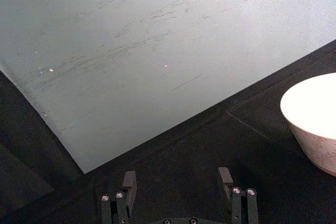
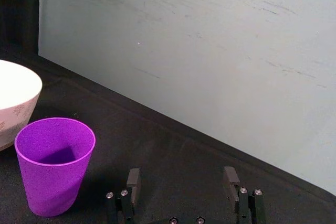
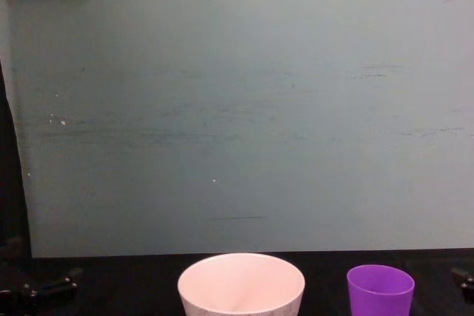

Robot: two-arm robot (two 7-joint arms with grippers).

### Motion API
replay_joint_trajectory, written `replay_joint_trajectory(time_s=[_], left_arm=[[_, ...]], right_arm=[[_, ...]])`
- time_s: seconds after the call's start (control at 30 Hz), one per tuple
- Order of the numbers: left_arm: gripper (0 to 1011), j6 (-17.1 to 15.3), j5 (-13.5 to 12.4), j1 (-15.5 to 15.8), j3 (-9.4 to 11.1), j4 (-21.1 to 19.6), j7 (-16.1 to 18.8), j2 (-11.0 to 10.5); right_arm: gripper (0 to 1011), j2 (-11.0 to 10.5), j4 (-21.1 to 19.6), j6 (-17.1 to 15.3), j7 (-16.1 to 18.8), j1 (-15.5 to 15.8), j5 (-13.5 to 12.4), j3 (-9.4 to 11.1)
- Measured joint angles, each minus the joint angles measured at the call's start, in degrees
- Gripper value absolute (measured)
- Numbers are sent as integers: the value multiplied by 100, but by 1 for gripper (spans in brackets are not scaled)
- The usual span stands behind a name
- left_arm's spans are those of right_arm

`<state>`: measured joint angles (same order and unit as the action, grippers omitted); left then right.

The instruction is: Pick up the cup and pour the mung beans from the cup into the bowl.

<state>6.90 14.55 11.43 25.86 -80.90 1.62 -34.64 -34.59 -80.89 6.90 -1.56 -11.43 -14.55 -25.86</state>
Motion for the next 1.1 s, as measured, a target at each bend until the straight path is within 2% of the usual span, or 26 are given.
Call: replay_joint_trajectory(time_s=[1.1], left_arm=[[1011,0,0,0,0,0,0,0]], right_arm=[[1003,-6,-1,1,-6,0,0,-1]])
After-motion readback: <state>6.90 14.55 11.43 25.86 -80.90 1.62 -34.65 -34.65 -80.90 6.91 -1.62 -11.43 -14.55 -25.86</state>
